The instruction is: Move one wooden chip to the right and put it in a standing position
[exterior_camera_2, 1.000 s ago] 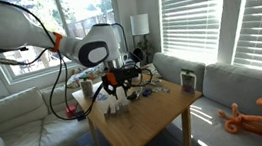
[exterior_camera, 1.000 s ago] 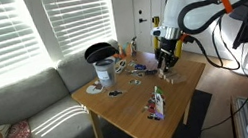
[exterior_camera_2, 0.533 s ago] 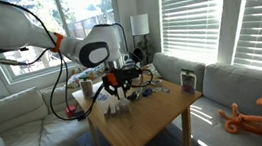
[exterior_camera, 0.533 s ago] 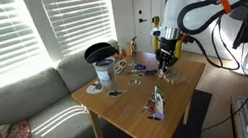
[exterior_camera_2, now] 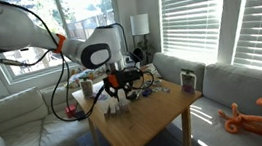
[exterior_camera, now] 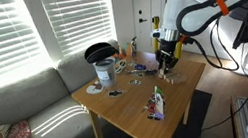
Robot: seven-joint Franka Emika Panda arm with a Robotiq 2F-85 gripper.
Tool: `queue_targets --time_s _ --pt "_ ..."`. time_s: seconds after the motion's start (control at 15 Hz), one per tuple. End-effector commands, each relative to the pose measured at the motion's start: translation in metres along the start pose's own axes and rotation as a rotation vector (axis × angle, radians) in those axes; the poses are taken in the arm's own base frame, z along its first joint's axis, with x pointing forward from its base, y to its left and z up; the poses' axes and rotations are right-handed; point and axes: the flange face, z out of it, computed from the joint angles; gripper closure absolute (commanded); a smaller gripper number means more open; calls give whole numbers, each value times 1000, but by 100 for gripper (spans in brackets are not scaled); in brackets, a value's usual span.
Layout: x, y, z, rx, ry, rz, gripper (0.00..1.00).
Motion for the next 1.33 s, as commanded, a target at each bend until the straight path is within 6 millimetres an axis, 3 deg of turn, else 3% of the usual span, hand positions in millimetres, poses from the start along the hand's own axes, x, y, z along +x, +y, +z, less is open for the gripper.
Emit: queue_targets --time_s 0.0,0.07,0.33,0.6,1.27 --pt "-2 2 -3 -9 -12 7 88" --pt "-3 1 -6 -14 -10 5 94" --pt "-5 -4 -45 0 177 -33 93" --pt "-22 1 -79 27 392 -21 93" --pt "-95 22 -101 203 872 -118 93"
